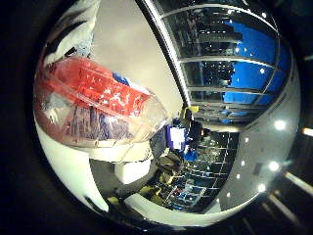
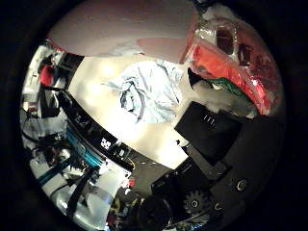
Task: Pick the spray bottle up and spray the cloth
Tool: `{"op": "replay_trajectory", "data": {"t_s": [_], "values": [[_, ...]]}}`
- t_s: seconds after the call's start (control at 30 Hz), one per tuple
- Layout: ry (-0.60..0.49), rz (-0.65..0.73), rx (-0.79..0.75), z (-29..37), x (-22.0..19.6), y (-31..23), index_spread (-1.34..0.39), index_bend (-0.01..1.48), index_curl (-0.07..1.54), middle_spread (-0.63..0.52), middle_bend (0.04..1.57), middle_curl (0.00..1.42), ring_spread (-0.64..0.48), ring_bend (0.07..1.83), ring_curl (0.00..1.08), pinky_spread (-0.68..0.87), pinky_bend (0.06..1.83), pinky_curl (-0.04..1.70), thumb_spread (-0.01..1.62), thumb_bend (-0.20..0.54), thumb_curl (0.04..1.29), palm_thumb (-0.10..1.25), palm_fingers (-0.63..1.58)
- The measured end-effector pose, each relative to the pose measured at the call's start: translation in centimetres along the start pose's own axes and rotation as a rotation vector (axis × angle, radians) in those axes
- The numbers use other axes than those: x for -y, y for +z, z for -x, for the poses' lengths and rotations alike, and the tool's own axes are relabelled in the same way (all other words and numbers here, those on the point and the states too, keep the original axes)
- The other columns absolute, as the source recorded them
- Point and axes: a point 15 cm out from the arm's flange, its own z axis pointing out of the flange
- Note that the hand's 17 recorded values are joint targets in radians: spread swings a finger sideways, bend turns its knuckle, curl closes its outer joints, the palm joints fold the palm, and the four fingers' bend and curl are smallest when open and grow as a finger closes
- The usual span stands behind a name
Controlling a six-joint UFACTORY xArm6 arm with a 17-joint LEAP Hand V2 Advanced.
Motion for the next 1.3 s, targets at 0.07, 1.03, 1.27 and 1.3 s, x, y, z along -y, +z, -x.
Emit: {"op": "replay_trajectory", "data": {"t_s": [0.07, 1.03, 1.27, 1.3], "values": [[-0.006, -0.005, 0.006, 0.7, 0.0, 0.7, -0.22, 1.15, 0.88, -0.1, 1.42, 0.7, -0.23, 1.34, 0.83, -0.15, 0.96, 1.49, 0.42, -0.022, 0.94, 1.03, 1.11], [0.61, -0.469, 0.807, 7.1, 10.3, -11.8, -0.22, 1.16, 0.88, -0.11, 1.42, 0.72, -0.23, 1.34, 0.83, -0.15, 0.97, 1.47, 0.4, -0.022, 0.95, 1.03, 1.11], [0.626, -0.58, 1.036, 10.5, 13.0, -14.0, -0.22, 1.15, 0.89, -0.11, 1.43, 0.72, -0.24, 1.34, 0.84, -0.15, 0.98, 1.47, 0.4, -0.021, 0.95, 1.03, 1.1], [0.618, -0.595, 1.065, 11.2, 13.5, -14.1, -0.22, 1.15, 0.89, -0.11, 1.43, 0.72, -0.24, 1.34, 0.84, -0.15, 0.98, 1.47, 0.4, -0.022, 0.95, 1.03, 1.1]]}}
